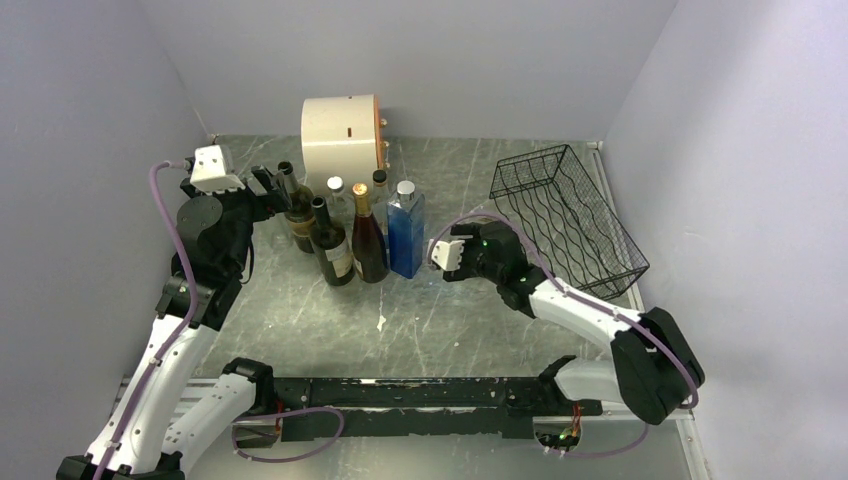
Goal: Take the wine bottle off the wine rack
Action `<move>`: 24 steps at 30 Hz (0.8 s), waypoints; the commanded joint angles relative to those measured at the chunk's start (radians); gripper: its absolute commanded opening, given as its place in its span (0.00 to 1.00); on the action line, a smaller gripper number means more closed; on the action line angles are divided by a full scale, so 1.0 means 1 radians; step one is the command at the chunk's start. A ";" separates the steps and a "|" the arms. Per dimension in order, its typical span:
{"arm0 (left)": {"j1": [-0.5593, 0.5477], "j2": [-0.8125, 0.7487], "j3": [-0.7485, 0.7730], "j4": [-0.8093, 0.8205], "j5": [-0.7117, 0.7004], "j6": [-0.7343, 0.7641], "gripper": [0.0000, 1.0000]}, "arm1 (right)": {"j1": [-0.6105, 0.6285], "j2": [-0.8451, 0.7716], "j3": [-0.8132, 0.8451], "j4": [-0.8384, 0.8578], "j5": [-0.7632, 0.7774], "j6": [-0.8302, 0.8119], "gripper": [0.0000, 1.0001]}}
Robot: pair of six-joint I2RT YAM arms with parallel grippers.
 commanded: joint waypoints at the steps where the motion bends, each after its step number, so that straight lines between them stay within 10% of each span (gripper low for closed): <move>1: -0.007 -0.002 0.001 0.035 -0.012 0.005 0.93 | 0.012 -0.085 0.020 0.104 0.011 0.097 0.00; 24: -0.007 0.021 0.000 0.034 0.001 0.002 0.93 | -0.249 -0.020 0.152 0.316 -0.126 1.004 0.00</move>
